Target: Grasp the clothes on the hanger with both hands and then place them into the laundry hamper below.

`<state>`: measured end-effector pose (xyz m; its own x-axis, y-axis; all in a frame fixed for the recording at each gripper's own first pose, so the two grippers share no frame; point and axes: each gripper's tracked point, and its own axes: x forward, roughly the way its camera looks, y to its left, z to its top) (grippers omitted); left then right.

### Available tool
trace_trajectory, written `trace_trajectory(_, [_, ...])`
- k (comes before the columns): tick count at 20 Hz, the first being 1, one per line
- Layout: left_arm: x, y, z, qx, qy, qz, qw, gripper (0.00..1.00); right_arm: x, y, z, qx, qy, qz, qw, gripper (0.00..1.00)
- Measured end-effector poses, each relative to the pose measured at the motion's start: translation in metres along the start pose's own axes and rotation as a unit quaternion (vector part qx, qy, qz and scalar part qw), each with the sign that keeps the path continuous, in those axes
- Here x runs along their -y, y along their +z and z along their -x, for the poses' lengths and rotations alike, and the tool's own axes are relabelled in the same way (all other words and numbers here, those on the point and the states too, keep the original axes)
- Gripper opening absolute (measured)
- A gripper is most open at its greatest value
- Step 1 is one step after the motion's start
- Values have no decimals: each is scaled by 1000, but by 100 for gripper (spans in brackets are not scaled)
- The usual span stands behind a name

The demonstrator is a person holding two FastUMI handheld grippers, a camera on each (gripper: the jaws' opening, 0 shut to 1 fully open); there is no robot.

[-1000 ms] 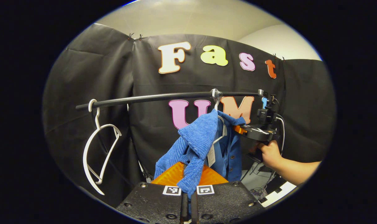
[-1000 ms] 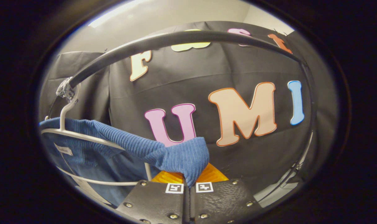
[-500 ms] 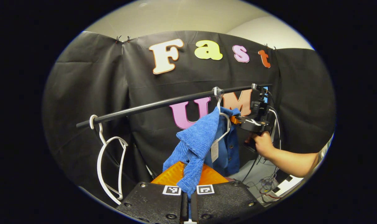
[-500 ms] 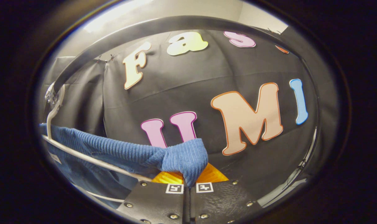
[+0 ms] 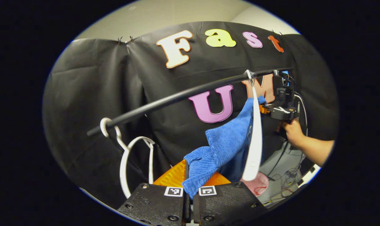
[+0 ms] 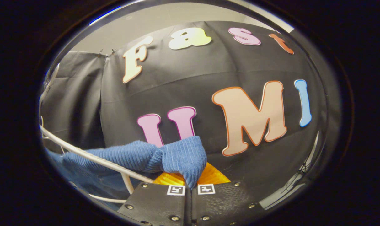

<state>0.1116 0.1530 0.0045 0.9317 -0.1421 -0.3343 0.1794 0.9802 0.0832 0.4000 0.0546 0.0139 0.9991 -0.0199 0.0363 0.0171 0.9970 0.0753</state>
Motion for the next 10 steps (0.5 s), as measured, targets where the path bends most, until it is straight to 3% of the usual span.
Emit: trace_trajectory(10, [2, -49, -39, -19, 14, 100, 995, 3, 32, -38, 21, -28, -47, 24, 998, 1])
